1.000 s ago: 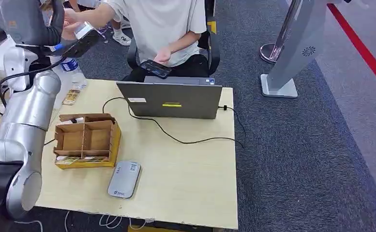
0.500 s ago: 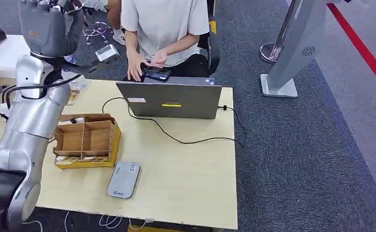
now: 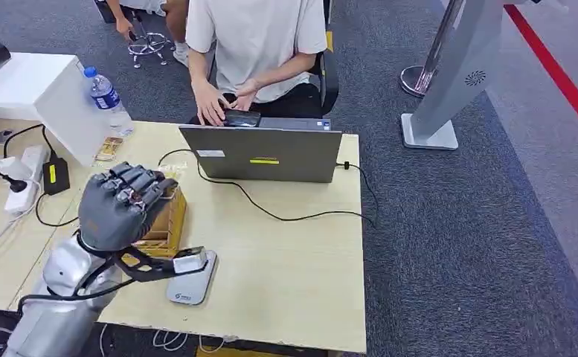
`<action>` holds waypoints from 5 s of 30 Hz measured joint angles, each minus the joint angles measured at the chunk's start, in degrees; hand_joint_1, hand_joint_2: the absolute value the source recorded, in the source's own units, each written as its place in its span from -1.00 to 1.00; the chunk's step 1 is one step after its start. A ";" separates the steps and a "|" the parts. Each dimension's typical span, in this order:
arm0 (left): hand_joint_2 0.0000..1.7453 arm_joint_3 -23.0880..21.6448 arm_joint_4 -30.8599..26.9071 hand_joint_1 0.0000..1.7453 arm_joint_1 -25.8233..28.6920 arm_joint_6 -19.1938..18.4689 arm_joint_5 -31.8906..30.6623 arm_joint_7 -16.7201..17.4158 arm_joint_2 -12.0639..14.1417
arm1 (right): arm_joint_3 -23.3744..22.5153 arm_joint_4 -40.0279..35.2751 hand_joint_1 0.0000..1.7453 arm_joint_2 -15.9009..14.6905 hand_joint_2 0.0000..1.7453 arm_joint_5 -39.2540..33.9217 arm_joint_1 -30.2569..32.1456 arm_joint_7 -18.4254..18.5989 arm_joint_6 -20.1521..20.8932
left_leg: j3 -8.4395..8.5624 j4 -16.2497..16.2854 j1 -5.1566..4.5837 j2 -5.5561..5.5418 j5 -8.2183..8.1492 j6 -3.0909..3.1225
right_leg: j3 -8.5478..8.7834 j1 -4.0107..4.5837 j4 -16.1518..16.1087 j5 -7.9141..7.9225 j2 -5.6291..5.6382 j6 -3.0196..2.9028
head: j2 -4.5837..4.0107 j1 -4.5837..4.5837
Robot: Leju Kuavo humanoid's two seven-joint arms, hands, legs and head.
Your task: Pass the card to the sensor for recognition and then transmit it.
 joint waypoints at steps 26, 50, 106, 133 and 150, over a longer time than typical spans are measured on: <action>1.00 -16.70 9.14 1.00 0.07 -27.91 3.19 10.03 9.64 | -5.14 0.00 -1.00 0.00 1.00 -0.37 0.43 1.03 0.35 | 0.00 0.01 0.03 -0.01 0.07 -0.03 | -0.04 0.02 0.03 0.04 -0.02 -0.03 | 0.00 -0.07; 1.00 -28.17 5.71 1.00 -6.68 -41.57 8.61 14.12 24.02 | -7.89 0.00 -1.00 0.00 1.00 1.20 0.49 1.38 0.77 | -0.01 0.01 0.06 -0.02 0.08 -0.03 | -0.04 0.06 0.06 0.04 -0.01 -0.03 | 0.00 -0.02; 1.00 -24.82 -2.47 1.00 -9.96 -8.87 5.49 14.49 8.41 | -9.20 0.00 -1.00 0.13 1.00 8.18 0.24 1.01 1.46 | -0.09 0.12 0.03 -0.08 0.08 -0.02 | -0.06 0.02 0.02 0.07 -0.11 0.02 | 0.00 0.00; 1.00 -4.66 61.09 -1.00 -49.24 -7.82 -1.33 18.03 -8.74 | -5.79 0.02 -1.00 1.20 1.00 15.28 -5.12 4.72 4.02 | -0.54 0.13 0.05 -0.07 0.71 -0.18 | -0.60 0.05 0.18 0.66 -0.07 -0.14 | 0.00 -0.11; 1.00 -4.61 45.34 -1.00 -37.94 -17.16 9.60 13.68 -7.04 | -7.82 0.04 -1.00 1.20 1.00 13.13 -3.13 2.80 3.12 | -0.63 0.11 0.03 -0.05 0.69 -0.18 | -0.64 0.04 0.17 0.63 -0.05 -0.11 | 0.00 0.00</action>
